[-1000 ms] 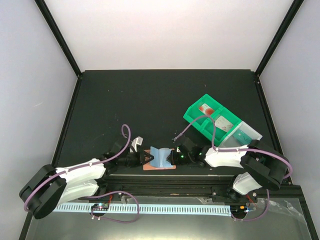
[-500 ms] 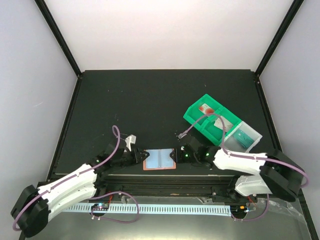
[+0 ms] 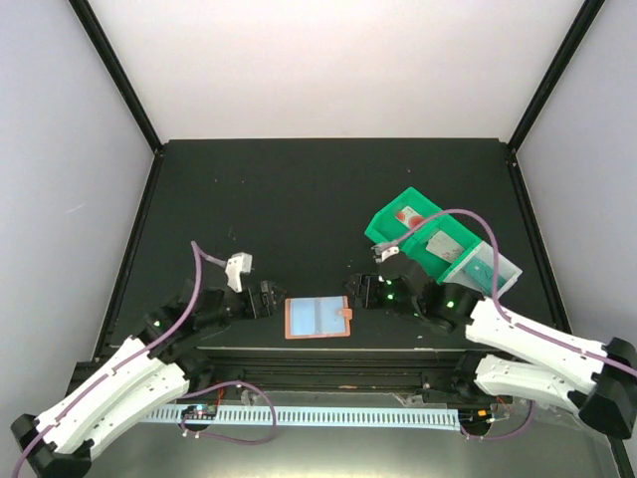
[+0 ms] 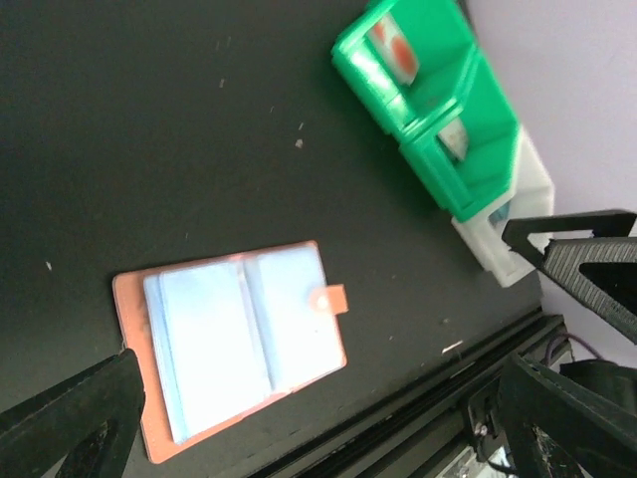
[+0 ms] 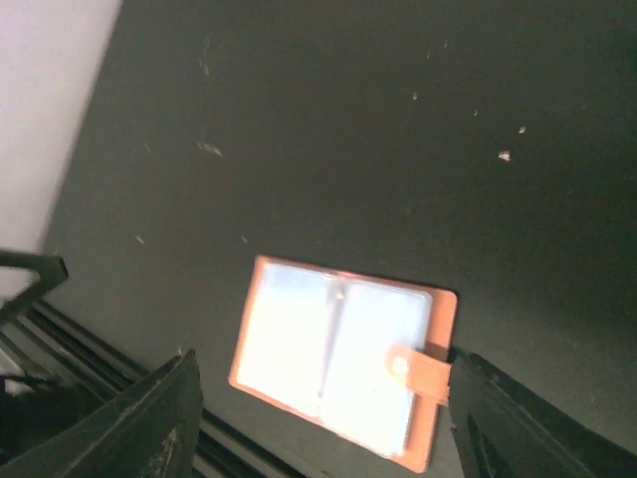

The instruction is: Take the credit cards out of the card holder

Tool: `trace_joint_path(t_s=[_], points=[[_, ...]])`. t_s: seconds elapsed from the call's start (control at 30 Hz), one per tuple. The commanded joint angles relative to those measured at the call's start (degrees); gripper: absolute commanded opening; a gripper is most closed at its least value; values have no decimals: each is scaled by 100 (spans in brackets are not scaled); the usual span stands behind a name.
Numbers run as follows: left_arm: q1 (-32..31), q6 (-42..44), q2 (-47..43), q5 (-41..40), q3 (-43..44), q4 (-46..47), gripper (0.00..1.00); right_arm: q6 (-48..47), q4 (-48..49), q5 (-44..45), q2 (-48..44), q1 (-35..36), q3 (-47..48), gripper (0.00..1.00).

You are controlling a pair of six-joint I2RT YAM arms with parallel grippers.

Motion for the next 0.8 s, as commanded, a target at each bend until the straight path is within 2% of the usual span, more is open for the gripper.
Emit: trace_joint_path(t_s=[0.0,0.27,0.47,0.6,0.77], points=[[26,607,-276,-571,906,-1161,99,-26,-790,566,-546,-1,361,75],[31,905,-578,-889,1792,-1914,99,-314,-1787,1207,-1077,-1,1374,99],[26,919,-636,-992,2340,-2347,99,-416,-2232,1338,-1236,-1,1900,100],[33,900,-695,-1138,2620,-2550,99,-401,-2114,1208,-1453,0,1811,100],[33,813,-967,-1250,2571,-2422,99,-407,-1865,1112,-1655,-2,1605,100]])
